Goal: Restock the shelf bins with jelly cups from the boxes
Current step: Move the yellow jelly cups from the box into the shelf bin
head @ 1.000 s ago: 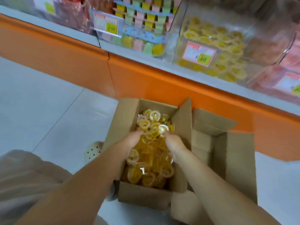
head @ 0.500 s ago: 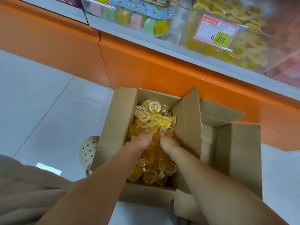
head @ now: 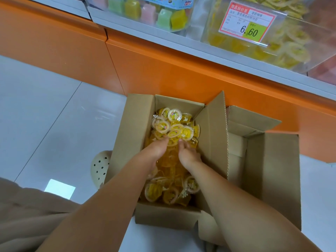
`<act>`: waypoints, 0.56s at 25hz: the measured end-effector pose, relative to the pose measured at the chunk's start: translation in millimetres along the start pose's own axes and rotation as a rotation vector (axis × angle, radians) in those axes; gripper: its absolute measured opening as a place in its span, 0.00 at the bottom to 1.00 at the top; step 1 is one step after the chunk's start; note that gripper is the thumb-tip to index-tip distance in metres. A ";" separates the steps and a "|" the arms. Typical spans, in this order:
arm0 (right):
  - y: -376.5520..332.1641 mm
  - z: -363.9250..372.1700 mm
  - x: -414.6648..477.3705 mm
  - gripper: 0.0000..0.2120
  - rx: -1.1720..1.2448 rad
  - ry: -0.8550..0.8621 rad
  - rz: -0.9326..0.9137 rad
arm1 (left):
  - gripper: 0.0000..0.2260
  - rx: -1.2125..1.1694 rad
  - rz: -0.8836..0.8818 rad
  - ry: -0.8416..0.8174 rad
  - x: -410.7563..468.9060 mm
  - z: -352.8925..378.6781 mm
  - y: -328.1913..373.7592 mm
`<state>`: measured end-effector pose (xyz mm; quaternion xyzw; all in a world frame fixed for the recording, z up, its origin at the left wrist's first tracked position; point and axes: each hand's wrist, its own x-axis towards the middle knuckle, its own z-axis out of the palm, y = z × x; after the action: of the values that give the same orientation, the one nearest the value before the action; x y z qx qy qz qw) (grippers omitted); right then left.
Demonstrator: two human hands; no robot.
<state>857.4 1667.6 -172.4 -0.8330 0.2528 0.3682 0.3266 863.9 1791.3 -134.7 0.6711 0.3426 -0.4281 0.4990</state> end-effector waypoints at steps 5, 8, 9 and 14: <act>4.5 3.5 14.0 0.31 0.333 -0.056 0.051 | 0.26 0.263 0.079 -0.034 0.4 9.9 7.8; 3.7 -2.2 8.6 0.28 0.395 -0.150 0.065 | 0.27 0.287 0.080 -0.047 11.8 14.6 5.4; 6.7 -3.9 11.2 0.28 0.423 -0.169 0.077 | 0.29 0.304 0.085 -0.042 13.7 17.5 4.1; 10.7 -5.5 14.6 0.29 0.483 -0.186 0.052 | 0.30 0.443 0.102 0.017 16.2 25.0 0.8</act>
<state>861.5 1653.9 -184.8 -0.6864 0.3235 0.3806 0.5285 865.3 1767.6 -152.6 0.7844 0.2101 -0.4614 0.3574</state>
